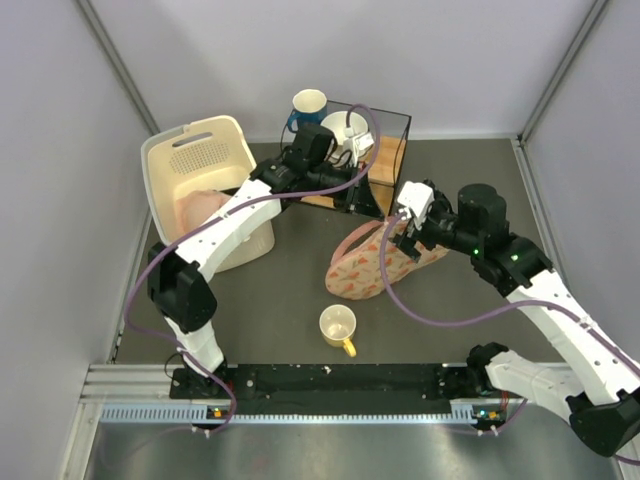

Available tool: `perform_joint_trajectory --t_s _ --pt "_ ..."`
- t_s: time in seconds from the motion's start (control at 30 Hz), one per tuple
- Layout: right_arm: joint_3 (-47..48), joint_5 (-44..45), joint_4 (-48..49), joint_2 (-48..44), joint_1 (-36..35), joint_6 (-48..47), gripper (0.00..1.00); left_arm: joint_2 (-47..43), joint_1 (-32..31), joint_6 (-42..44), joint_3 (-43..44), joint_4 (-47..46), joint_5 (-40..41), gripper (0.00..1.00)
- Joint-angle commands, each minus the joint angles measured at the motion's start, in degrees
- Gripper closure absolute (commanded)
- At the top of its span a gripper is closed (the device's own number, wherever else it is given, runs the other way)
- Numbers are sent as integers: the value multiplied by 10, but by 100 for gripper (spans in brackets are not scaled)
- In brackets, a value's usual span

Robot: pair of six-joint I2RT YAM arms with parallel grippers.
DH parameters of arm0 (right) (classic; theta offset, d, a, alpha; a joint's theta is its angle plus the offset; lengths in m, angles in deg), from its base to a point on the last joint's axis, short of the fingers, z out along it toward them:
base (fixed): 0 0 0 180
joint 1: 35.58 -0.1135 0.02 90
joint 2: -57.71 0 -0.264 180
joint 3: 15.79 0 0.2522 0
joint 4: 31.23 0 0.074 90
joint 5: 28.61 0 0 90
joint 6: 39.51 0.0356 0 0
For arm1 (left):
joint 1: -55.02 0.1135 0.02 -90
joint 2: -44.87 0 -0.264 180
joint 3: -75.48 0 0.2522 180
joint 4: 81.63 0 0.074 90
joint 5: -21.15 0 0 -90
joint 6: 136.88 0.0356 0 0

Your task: Unzip the laundry bag and remove the bra

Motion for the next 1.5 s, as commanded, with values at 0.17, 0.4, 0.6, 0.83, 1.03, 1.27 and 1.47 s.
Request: perform_joint_trajectory --t_s 0.17,0.4,0.6,0.83,1.03,1.27,1.47 --pt "56 -15 29 21 -1 -19 7 0 -7 17 24 -10 -21 100" --pt "51 -8 12 63 -1 -41 6 -6 -8 27 28 0 -22 100" --pt "26 -5 7 57 0 -21 45 -7 -8 27 30 3 -16 100" --pt "-33 -8 6 -15 -1 20 97 -5 -7 25 37 4 2 100" --pt "-78 11 9 -74 -1 52 100 -3 -4 10 28 -14 15 100" --pt "-163 98 57 -160 -1 122 100 -36 41 -22 -66 -68 15 100" --pt "-221 120 88 -241 0 176 100 -74 77 -24 -138 -77 17 100"
